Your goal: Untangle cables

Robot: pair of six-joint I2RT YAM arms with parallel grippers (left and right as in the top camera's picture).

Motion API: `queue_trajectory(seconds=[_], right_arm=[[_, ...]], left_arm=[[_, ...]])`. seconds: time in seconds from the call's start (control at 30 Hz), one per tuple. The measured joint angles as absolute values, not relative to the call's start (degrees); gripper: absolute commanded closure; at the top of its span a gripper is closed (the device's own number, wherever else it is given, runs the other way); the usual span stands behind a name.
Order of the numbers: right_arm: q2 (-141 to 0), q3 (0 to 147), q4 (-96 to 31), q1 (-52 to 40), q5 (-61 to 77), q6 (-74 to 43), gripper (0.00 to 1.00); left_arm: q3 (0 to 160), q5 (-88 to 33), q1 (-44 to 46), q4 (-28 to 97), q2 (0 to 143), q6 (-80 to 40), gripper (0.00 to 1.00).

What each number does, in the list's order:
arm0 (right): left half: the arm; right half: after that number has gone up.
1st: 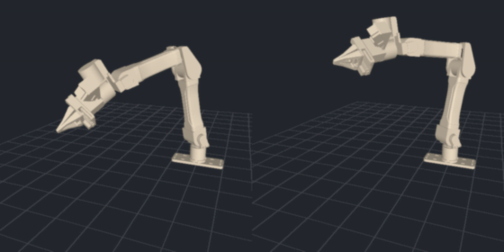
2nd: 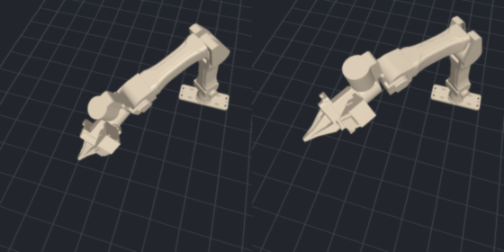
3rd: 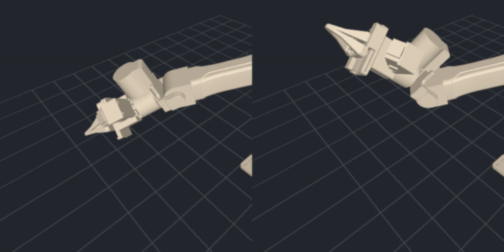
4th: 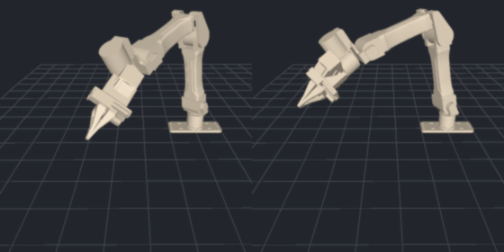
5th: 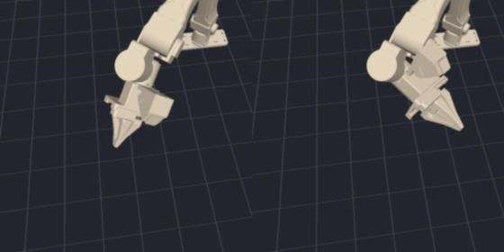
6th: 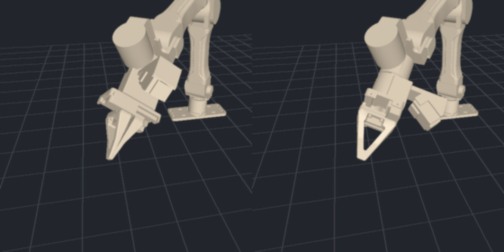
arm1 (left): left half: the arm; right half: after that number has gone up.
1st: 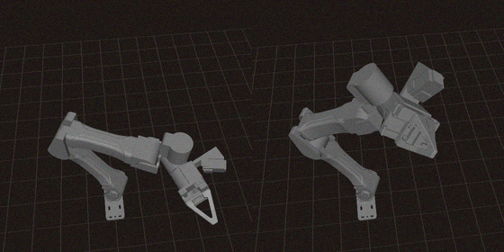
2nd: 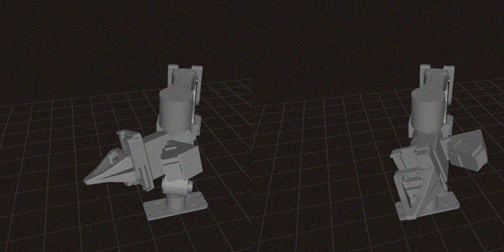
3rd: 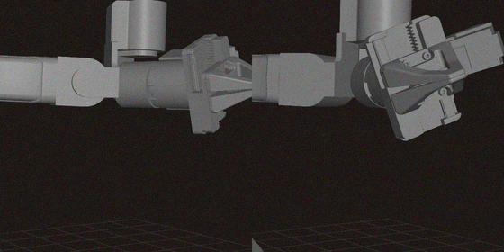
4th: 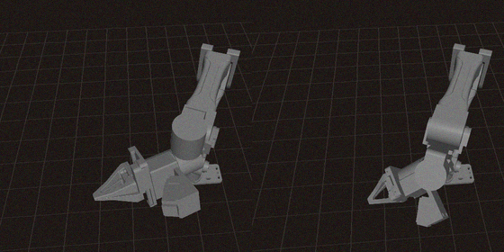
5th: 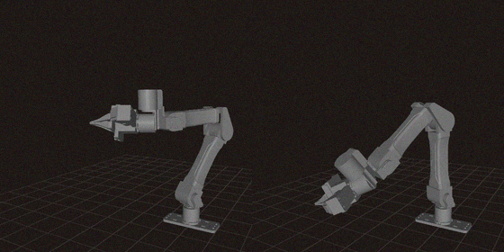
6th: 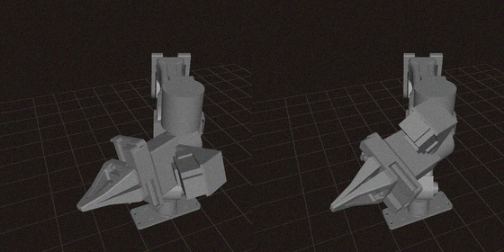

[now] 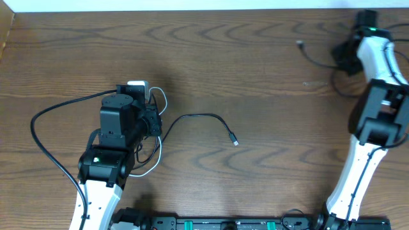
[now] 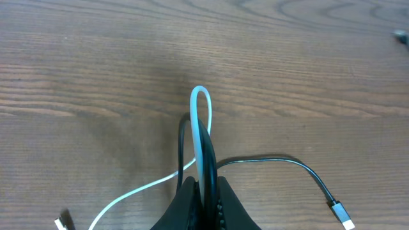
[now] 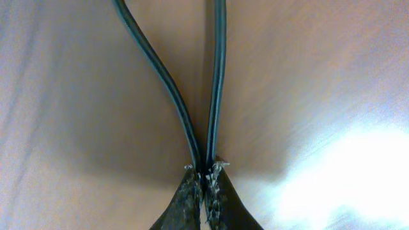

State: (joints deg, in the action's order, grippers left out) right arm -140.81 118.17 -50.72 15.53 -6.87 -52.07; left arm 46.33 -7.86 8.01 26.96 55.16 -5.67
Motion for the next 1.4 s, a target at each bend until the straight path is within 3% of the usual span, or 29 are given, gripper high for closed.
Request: queue_trajectory(seconds=[0.47,0.5,0.63,0.73,1.03,1.07,1.2,1.4], right_arm=[[-136.1,117.5,-52.1,31.8,-14.4,-42.3,0.99],[-136.1,117.5,-52.1,31.9,-14.3,-41.7,0.96],[-136.1,117.5,-51.7,31.3,-10.6,-38.8,0.46],[-136.1,117.5,-49.7,30.3,-5.0,-35.8,0.29],[-136.1,117.5,-47.3,24.7,19.0,-15.5,0.05],[-136.1,117.5,-47.9,23.7,20.6,-13.3,0.01],[-136.1,117.5,-54.1,18.3,24.9,-1.7,0.01],[-136.1,117.5,-62.2,9.3,26.2,11.5,0.01]], left_arm=[[46.3,-7.9,8.0,26.9,55.2,-5.7,0.92],[46.3,-7.9,8.0,27.0,55.2,-5.7,0.93],[46.3,-7.9,8.0,27.0,55.2,-5.7,0.92],[46.3,-7.9,8.0,26.9,55.2,-5.7,0.93],[46.3,-7.8,8.0,26.9,55.2,-5.7,0.92],[46.3,-7.8,8.0,26.9,55.2,-5.6,0.88],[46.3,-7.8,8.0,27.0,55.2,-4.8,0.57],[46.3,-7.9,8.0,26.6,55.2,-4.8,0.55]])
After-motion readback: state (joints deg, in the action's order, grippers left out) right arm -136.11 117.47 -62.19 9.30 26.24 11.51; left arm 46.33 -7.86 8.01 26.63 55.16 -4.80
